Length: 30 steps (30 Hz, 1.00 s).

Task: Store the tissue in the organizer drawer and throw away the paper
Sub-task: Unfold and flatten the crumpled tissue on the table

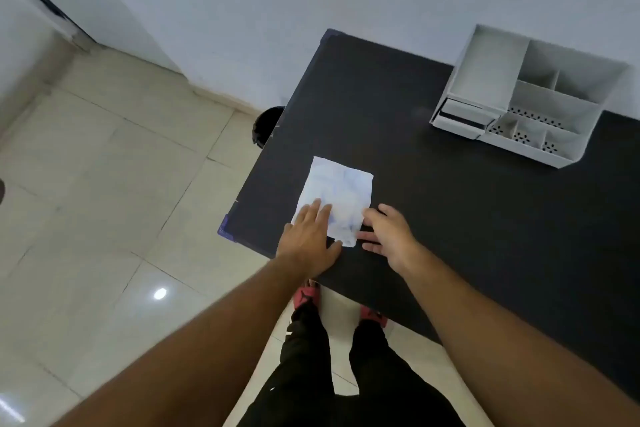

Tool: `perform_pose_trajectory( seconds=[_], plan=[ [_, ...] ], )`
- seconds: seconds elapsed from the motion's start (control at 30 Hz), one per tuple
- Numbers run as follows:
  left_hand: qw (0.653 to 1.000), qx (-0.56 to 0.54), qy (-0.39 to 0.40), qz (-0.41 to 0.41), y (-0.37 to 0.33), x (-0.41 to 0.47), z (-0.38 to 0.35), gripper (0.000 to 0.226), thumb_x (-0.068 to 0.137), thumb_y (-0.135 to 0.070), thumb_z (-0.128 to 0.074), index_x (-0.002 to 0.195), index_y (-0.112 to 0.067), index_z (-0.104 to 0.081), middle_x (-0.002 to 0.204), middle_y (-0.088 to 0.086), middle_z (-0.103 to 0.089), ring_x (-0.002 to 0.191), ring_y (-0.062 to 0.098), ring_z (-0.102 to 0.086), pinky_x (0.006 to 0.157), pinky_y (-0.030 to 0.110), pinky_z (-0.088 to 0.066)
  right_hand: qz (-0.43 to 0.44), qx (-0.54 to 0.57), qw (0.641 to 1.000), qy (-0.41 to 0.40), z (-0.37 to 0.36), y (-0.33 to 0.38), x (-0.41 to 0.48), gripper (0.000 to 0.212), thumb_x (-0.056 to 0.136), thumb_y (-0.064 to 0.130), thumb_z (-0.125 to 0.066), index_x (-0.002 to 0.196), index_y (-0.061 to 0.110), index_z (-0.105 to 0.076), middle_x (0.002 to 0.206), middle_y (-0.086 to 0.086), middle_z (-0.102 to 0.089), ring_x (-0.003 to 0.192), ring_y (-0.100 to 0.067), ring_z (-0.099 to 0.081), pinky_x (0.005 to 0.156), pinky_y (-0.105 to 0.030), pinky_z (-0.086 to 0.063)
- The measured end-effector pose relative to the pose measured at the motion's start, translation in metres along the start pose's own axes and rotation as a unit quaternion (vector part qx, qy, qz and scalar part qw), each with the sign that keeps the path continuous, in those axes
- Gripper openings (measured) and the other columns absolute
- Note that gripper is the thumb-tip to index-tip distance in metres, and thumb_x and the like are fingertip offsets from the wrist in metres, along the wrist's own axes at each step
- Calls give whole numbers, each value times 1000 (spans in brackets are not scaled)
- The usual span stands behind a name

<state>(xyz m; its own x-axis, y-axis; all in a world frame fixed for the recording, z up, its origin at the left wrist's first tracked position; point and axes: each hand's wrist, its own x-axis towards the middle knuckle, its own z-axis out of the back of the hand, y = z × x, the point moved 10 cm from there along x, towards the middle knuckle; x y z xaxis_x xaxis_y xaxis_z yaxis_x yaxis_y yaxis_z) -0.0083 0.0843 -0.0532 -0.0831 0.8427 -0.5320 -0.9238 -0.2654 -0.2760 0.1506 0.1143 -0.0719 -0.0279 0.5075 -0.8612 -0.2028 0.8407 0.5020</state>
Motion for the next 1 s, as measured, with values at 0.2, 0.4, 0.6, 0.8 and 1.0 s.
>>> perform_pose_trajectory(
  seconds=[0.2,0.4,0.6,0.8,1.0],
  plan=[
    [997,-78,4,-12,0,16,0,102,79,-60,-73,156,-37,-11,167,-1,-17,151,27,-21,117,54,-27,-46,83,995,-8,-11,5,0,17,100,26,-58,101,13,-69,101,-7,-69,85,-19,-61,75,-35,-54],
    [993,-96,-33,-53,-14,27,24,86,86,-42,-75,154,-37,-23,155,-1,-40,137,26,-44,113,50,-37,24,119,993,0,-4,27,-7,23,99,28,-54,100,18,-75,100,-4,-78,99,-21,-70,90,-40,-54],
    [933,-353,-60,-33,-37,41,71,43,99,-30,-55,141,-22,-53,143,-4,-52,131,15,-48,109,37,-43,107,168,980,18,13,61,-25,32,103,22,-45,123,29,-70,117,7,-75,115,-15,-67,98,-41,-50],
    [795,-586,146,56,-58,57,61,34,98,-43,-49,113,-22,-71,106,2,-78,102,24,-73,92,47,-57,325,-136,924,-147,31,103,-47,48,96,19,-56,144,28,-54,143,10,-53,129,-8,-48,105,-30,-42],
    [853,-485,159,109,-19,75,34,39,97,-45,-56,125,-20,-64,117,2,-73,103,23,-71,91,48,-58,246,-324,902,-148,14,66,-17,58,98,34,-60,152,29,-39,149,-1,-49,129,-22,-54,104,-39,-49]
  ],
)
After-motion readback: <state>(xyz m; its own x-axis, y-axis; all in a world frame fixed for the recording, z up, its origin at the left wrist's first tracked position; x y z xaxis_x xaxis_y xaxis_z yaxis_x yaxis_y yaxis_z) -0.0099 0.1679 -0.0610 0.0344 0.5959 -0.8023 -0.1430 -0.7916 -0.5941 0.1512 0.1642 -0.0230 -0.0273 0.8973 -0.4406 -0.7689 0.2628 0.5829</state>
